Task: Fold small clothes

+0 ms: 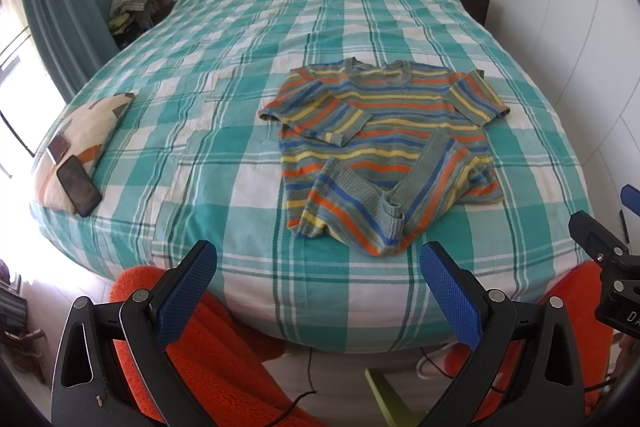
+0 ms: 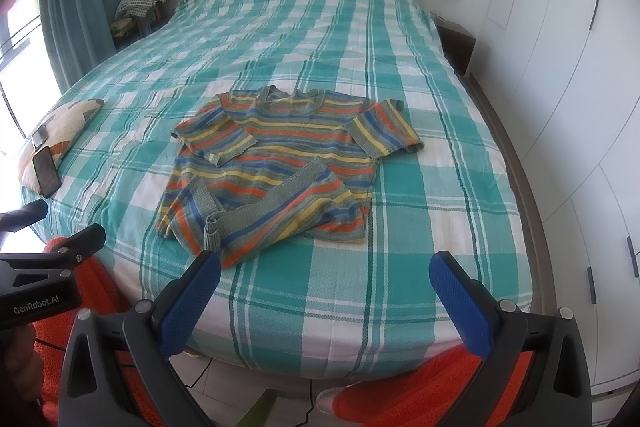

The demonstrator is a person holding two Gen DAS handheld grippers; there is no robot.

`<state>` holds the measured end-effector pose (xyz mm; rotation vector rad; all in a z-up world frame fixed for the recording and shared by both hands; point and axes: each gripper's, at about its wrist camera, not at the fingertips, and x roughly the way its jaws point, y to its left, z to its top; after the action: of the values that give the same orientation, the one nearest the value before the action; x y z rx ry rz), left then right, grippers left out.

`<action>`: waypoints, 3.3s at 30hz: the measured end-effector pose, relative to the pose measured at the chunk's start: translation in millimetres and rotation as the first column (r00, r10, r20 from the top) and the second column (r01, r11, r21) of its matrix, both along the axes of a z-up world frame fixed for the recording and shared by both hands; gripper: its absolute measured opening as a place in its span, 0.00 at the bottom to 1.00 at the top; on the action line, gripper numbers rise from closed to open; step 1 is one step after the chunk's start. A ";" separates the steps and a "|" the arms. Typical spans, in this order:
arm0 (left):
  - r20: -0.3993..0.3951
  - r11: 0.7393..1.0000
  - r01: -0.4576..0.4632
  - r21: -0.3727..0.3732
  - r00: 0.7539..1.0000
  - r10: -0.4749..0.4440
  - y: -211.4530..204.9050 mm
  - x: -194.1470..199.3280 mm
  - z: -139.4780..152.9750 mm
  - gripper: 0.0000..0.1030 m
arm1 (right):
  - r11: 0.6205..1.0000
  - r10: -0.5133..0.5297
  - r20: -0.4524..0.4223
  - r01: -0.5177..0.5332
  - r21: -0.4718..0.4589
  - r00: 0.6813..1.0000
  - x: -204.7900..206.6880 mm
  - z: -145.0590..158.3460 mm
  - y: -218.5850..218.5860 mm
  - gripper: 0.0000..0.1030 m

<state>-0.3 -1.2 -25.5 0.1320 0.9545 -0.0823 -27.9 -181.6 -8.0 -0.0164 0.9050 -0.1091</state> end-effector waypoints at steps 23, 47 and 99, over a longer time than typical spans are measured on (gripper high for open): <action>0.000 1.000 0.000 -0.001 1.000 0.000 -0.8 -0.3 -0.7 0.99 | 1.000 0.012 -0.012 -0.012 0.016 1.000 -2.5 -5.6 8.3 1.00; -0.009 1.000 0.006 0.005 1.000 -0.006 -13.6 -2.8 -5.6 0.99 | 1.000 0.017 -0.018 -0.016 0.023 1.000 0.5 -5.6 9.7 1.00; -0.209 0.983 0.176 -0.044 0.961 -0.181 57.3 70.3 -141.6 0.98 | 0.929 0.364 -0.348 -0.311 0.201 0.864 251.4 -192.0 -33.1 0.48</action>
<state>70.0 56.1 -167.1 0.1892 1.1534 -0.2797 223.4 -214.7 -200.0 -0.0693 1.2844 0.2977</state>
